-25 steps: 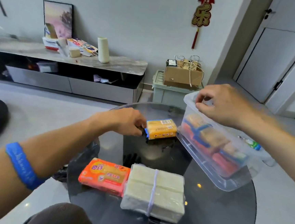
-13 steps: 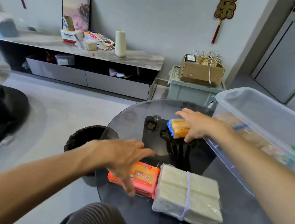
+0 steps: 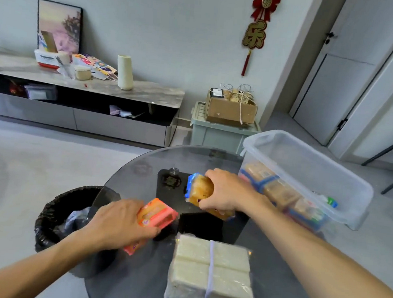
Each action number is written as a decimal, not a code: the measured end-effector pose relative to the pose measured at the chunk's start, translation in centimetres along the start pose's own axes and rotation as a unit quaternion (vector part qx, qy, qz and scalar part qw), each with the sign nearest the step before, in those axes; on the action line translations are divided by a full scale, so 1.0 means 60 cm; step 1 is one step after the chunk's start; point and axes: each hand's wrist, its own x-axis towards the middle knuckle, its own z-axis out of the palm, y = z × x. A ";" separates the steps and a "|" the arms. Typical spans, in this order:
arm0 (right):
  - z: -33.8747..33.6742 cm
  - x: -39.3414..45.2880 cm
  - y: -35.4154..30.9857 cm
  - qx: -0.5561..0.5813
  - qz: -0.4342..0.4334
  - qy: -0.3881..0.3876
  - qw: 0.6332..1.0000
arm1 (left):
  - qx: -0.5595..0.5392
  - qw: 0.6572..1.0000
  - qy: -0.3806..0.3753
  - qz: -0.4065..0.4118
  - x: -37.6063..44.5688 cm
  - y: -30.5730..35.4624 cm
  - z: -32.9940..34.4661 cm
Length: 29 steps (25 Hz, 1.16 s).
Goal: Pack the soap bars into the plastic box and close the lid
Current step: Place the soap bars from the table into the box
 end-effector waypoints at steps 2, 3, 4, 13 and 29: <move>-0.062 -0.043 0.004 0.072 -0.029 0.044 0.996 | -0.140 0.986 0.046 -0.071 0.011 0.019 -0.025; -0.104 -0.065 0.010 0.097 -0.043 0.070 0.992 | -0.176 0.979 0.074 -0.077 0.021 0.032 -0.045; -0.144 -0.088 0.020 0.110 -0.059 0.102 0.987 | -0.194 0.974 0.090 -0.072 0.033 0.051 -0.069; -0.269 -0.203 0.250 -0.183 -0.057 0.171 0.967 | -0.162 0.965 0.196 0.070 0.185 0.380 -0.195; -0.135 -0.111 0.354 -0.092 0.024 -0.148 0.984 | 0.245 0.958 0.060 0.136 0.325 0.496 -0.047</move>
